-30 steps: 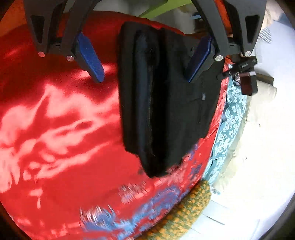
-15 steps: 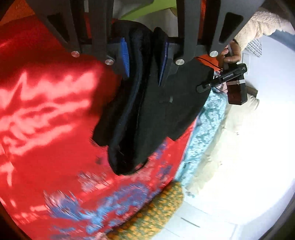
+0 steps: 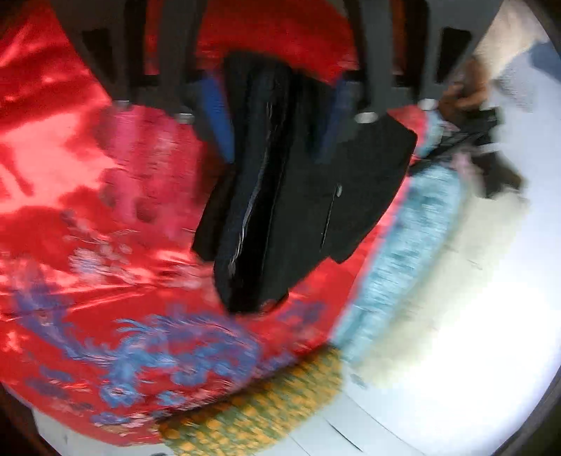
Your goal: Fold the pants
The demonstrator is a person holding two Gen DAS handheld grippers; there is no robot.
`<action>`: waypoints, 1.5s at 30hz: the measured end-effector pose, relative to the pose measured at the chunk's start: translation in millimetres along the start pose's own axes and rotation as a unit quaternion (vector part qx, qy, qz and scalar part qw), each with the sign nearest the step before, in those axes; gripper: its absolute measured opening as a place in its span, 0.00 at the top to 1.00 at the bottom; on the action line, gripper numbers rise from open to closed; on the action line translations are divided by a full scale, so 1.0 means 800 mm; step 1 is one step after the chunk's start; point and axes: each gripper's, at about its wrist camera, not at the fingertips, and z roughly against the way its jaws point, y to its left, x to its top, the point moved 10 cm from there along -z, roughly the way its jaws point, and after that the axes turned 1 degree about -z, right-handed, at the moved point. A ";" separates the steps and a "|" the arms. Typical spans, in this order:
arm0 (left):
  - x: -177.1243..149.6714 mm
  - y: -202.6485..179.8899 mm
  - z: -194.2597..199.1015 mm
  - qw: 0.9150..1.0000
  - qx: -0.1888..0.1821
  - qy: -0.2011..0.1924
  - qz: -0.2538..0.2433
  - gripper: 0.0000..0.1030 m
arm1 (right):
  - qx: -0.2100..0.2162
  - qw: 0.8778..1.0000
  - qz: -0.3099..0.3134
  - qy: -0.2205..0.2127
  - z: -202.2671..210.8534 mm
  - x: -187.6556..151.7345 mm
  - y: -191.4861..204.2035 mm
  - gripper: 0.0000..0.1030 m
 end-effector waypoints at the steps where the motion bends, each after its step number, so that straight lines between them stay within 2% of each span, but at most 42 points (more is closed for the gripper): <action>1: -0.006 0.003 0.013 1.000 0.011 -0.012 -0.007 0.34 | -0.024 1.000 0.013 -0.005 0.007 -0.005 -0.004 0.22; 2: -0.010 0.004 0.024 0.999 0.025 -0.022 -0.014 0.21 | -0.039 0.999 0.022 -0.010 0.016 -0.008 -0.007 0.05; 3: -0.013 0.004 0.041 0.998 0.043 -0.037 -0.028 0.16 | -0.071 0.997 0.036 -0.015 0.030 -0.014 -0.009 0.01; 5: -0.010 -0.004 0.075 0.994 0.068 -0.071 -0.050 0.09 | -0.125 0.989 0.067 -0.031 0.059 -0.020 -0.005 0.00; 7: -0.007 -0.017 0.116 0.990 0.077 -0.104 -0.048 0.03 | -0.192 0.975 0.101 -0.054 0.097 -0.025 0.009 0.00; 8: -0.006 -0.022 0.129 0.990 0.076 -0.111 -0.044 0.03 | -0.213 0.968 0.111 -0.069 0.117 -0.028 0.020 0.00; 12: -0.004 -0.054 0.174 0.987 0.110 -0.102 -0.059 0.03 | -0.253 0.951 0.136 -0.118 0.177 -0.039 0.078 0.00; 15: -0.023 -0.070 0.218 0.981 0.143 -0.115 -0.065 0.03 | -0.244 0.952 0.133 -0.131 0.208 -0.060 0.119 0.00; 17: -0.036 -0.078 0.241 0.981 0.146 -0.123 -0.042 0.03 | -0.236 0.954 0.128 -0.133 0.222 -0.078 0.138 0.00; 21: -0.067 -0.096 0.267 0.993 0.082 -0.079 0.006 0.03 | -0.236 0.955 0.127 -0.124 0.237 -0.117 0.167 0.00; 23: -0.081 -0.100 0.273 0.996 0.064 -0.063 0.008 0.03 | -0.236 0.956 0.125 -0.122 0.244 -0.130 0.176 0.00; 27: -0.102 -0.096 0.278 0.995 0.087 -0.033 -0.019 0.03 | -0.226 0.958 0.134 -0.113 0.254 -0.149 0.199 0.00; 32: -0.116 -0.090 0.295 0.997 0.077 -0.028 -0.004 0.03 | -0.218 0.958 0.153 -0.103 0.251 -0.168 0.228 0.00; 39: -0.136 -0.102 0.285 0.997 0.069 0.008 -0.017 0.03 | -0.229 0.958 0.146 -0.091 0.241 -0.170 0.228 0.00; 45: -0.128 -0.103 0.287 0.998 0.063 0.004 -0.014 0.03 | -0.238 0.957 0.141 -0.089 0.238 -0.167 0.224 0.00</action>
